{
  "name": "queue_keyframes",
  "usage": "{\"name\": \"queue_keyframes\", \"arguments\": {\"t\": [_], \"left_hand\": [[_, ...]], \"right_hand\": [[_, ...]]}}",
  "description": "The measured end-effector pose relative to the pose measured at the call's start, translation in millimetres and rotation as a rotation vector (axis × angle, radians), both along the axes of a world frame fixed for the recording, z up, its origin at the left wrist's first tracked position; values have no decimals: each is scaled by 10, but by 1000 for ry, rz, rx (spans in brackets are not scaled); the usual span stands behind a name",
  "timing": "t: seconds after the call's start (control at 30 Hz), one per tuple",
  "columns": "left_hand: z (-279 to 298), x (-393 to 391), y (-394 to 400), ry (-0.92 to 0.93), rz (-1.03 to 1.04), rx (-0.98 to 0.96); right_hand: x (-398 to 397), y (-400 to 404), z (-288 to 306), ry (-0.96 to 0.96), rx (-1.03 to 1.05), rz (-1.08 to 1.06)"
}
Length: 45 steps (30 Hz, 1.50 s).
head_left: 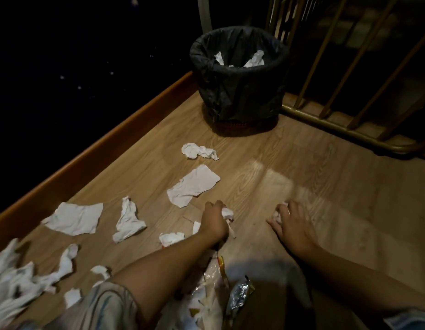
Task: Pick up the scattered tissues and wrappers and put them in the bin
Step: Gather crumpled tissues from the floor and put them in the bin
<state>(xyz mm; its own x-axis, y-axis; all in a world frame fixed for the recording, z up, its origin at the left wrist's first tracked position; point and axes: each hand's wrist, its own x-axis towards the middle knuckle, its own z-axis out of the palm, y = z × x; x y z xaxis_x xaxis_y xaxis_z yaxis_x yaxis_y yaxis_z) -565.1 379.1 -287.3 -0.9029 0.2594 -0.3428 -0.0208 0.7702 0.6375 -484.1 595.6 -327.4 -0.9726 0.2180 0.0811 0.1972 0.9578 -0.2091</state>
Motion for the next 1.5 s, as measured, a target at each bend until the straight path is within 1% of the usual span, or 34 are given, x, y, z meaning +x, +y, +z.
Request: {"name": "queue_keyframes", "arguments": {"t": [0.07, 0.1, 0.13, 0.2, 0.23, 0.27, 0.33, 0.4, 0.43, 0.47, 0.53, 0.6, 0.67, 0.73, 0.8, 0.87, 0.9, 0.93, 1.0, 1.03, 1.07, 1.17, 1.23, 1.37, 1.43, 1.5], "left_hand": [[172, -164, -29, -39, 160, 126], [257, -259, -55, -88, 239, 165], [338, -355, -80, -161, 324, 229], [539, -499, -153, -378, 485, 457], [636, -557, -201, -452, 548, 545], [716, -637, -268, -470, 558, 577], [848, -784, -409, -445, 547, 592], [1002, -892, -573, -419, 498, 603], [1058, -952, -665, -412, 459, 589], [1085, -1006, -763, -401, 402, 531], [1113, -1015, -952, -340, 286, 345], [1017, -983, -1145, -293, 245, 182], [907, -866, -1303, -263, 202, 100], [754, -696, -1418, -149, 77, 30], [592, -506, -1470, -42, -44, -66], [412, -372, -1503, -55, -119, -75], [324, -338, -1520, -69, -194, -100], [253, -320, -1531, -70, -317, -169], [126, -326, -1545, -66, -561, -336], [93, -336, -1545, -72, -625, -389], [83, -345, -1534, -82, -643, -422], [55, -412, -1530, -76, -584, -386], [112, -488, -1535, -68, -459, -310], [351, -693, -1525, 3, -194, -153], [487, -781, -1496, -47, -43, 49], [636, -844, -1427, -79, 64, 240]], "right_hand": [[63, 80, 5, -82, -19, 33], [71, 104, 38, -121, -58, 52], [66, 113, 75, -147, -113, 55], [23, 53, 218, -168, -261, -3], [-18, -9, 292, -172, -348, -46], [-70, -82, 344, -165, -428, -78], [-187, -282, 444, -144, -530, -87], [-297, -522, 504, -106, -543, 14], [-348, -652, 537, -96, -505, 100], [-393, -795, 558, -102, -461, 208], [-445, -1096, 619, -151, -405, 424], [-449, -1349, 619, -190, -387, 588], [-395, -1516, 523, -196, -287, 715], [-292, -1586, 385, -214, -121, 810], [-166, -1573, 278, -284, -15, 843], [-68, -1554, 186, -366, 10, 839], [-36, -1556, 173, -379, 11, 832], [-20, -1556, 146, -369, 1, 817], [-14, -1553, 94, -295, -45, 775], [-25, -1544, 80, -244, -61, 764], [-46, -1530, 73, -192, -69, 759], [-122, -1485, 127, -67, -108, 710], [-188, -1464, 193, 9, -171, 627], [-382, -1499, 447, 78, -469, 368], [-504, -1530, 600, 103, -607, 232], [-620, -1563, 772, 124, -708, 137]]}}
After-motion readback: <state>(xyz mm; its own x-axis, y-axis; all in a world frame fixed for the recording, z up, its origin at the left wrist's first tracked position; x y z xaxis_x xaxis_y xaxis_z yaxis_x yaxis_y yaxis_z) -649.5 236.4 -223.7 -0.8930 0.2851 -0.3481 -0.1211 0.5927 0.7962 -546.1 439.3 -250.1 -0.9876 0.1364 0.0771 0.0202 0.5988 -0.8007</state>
